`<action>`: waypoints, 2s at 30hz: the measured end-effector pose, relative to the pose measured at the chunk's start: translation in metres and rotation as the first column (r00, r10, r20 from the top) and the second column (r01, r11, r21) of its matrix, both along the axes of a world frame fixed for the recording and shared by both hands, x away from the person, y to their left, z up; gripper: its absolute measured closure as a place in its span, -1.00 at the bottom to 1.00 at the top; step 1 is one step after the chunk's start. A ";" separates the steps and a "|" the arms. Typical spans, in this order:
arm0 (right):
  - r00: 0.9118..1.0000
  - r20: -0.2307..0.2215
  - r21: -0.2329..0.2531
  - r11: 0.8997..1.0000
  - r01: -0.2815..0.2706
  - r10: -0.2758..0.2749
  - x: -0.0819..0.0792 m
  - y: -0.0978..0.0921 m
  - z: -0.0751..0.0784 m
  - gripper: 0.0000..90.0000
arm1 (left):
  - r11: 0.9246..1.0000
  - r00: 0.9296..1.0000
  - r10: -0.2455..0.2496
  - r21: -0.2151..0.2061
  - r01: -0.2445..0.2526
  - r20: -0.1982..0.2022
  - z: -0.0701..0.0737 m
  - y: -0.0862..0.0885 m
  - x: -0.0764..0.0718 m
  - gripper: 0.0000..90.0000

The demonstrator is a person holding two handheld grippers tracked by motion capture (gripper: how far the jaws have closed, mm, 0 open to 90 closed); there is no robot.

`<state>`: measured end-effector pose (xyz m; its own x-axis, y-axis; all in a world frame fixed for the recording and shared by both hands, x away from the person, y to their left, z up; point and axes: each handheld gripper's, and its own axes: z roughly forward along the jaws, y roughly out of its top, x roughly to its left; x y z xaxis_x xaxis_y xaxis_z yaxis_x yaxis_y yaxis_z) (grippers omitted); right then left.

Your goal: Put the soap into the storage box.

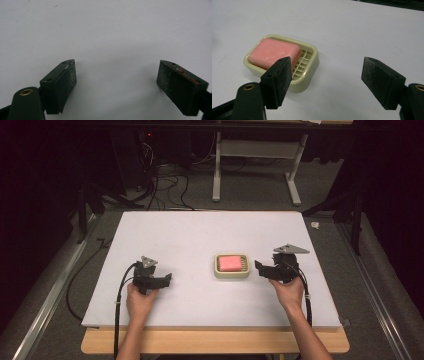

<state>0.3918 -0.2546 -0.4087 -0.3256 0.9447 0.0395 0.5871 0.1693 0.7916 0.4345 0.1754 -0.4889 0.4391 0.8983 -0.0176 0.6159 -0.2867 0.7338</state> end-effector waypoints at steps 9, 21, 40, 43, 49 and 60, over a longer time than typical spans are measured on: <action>0.999 0.008 0.011 0.999 0.033 -0.033 -0.005 -0.016 0.001 -0.43 | 1.000 1.000 0.000 0.001 0.000 -0.001 0.000 0.000 0.000 -0.63; 0.998 0.004 0.030 0.997 0.066 -0.066 -0.008 -0.032 -0.004 -0.42 | 1.000 1.000 0.000 0.001 0.000 -0.001 0.000 0.000 0.000 -0.63; 0.994 -0.022 0.036 0.994 0.104 -0.103 -0.007 -0.047 -0.017 -0.41 | 1.000 1.000 0.000 0.000 0.000 -0.001 0.000 0.000 0.000 -0.63; 0.994 -0.023 0.034 0.993 0.109 -0.108 -0.006 -0.049 -0.019 -0.41 | 1.000 1.000 0.000 0.000 0.000 -0.001 0.000 0.000 0.000 -0.63; 0.991 -0.040 0.033 0.991 0.126 -0.125 -0.005 -0.052 -0.025 -0.40 | 1.000 1.000 0.000 0.000 0.000 -0.001 0.000 0.000 0.000 -0.63; 0.987 -0.058 0.021 0.989 0.149 -0.148 -0.001 -0.057 -0.034 -0.40 | 1.000 1.000 0.000 0.000 0.000 -0.001 0.000 0.000 0.000 -0.63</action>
